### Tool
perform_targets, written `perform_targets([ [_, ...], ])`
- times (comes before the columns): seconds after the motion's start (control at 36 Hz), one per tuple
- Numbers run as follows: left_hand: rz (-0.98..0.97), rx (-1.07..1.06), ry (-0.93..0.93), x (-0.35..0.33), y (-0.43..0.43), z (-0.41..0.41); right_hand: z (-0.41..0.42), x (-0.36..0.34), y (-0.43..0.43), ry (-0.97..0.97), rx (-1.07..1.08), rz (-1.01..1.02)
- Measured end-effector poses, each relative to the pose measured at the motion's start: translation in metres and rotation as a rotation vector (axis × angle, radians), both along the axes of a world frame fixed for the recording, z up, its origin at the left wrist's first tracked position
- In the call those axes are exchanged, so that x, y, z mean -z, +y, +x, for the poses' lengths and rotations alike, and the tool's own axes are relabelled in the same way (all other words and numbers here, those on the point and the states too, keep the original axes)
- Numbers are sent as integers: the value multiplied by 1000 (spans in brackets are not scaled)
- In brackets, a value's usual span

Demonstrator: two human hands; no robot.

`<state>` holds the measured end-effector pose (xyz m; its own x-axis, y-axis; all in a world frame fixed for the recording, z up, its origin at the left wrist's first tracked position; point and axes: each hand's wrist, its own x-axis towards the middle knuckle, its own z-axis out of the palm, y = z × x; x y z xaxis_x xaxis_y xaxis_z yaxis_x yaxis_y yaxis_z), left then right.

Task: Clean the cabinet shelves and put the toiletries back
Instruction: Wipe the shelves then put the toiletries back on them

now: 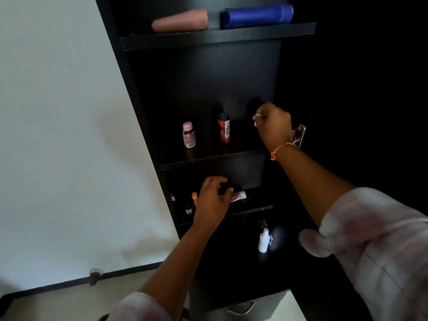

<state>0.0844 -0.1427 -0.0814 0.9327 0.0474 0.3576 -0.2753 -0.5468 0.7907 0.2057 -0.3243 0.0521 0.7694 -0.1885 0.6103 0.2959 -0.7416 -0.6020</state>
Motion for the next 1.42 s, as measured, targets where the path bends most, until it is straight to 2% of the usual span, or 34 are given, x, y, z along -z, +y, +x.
perform_targets([
  [0.39,49,35,20,5,-6,0,-11,11,-1,22,22,-42],
  [0.53,59,41,44,9,-10,-1,-43,15,4,-42,34,-104],
  [0.69,64,60,2,24,-17,-8,-96,55,8,-143,10,73],
  [0.83,52,110,49,47,-28,-20,-135,127,1,85,-60,141],
  [1.06,193,137,206,94,-39,-42,-163,216,-32,656,97,-151],
  [1.11,230,132,245,104,-41,-48,-167,229,-34,703,112,-250],
  [1.25,277,174,348,132,-41,-59,-172,271,-36,777,66,-231],
  [1.42,256,168,440,152,-38,-74,-166,319,-39,949,-3,-311],
])
